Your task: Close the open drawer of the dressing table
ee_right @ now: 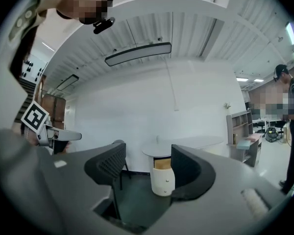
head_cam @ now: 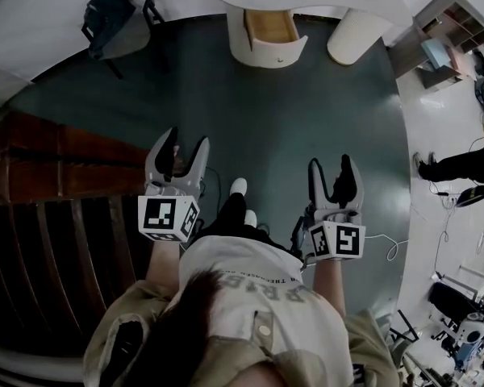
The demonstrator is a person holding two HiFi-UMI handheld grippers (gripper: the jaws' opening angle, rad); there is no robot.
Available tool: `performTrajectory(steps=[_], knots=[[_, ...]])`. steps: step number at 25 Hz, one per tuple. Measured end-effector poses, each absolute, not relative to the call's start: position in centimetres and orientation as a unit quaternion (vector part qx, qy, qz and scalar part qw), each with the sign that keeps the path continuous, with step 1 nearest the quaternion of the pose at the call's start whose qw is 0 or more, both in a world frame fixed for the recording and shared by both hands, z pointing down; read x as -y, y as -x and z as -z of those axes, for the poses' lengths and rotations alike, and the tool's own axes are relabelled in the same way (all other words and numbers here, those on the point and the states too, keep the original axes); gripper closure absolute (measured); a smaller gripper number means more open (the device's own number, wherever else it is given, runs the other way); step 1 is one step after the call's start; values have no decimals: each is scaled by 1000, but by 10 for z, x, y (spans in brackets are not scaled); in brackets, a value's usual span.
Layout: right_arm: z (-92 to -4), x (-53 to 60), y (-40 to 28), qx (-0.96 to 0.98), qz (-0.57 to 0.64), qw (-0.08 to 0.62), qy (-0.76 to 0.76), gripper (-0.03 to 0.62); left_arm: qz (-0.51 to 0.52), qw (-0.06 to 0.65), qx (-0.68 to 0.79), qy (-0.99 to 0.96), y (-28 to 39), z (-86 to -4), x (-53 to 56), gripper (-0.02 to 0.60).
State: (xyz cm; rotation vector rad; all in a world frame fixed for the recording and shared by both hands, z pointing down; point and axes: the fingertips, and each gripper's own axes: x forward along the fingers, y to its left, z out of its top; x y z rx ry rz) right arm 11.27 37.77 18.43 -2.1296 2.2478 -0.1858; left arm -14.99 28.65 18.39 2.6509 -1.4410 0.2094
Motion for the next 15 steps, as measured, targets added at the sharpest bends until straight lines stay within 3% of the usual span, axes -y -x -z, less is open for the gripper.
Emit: performTrajectory(steps=[15], knots=[[-165,-256,-125,-706,13,23,708,304,-60,31,457,-887,152,-172,-156,331]])
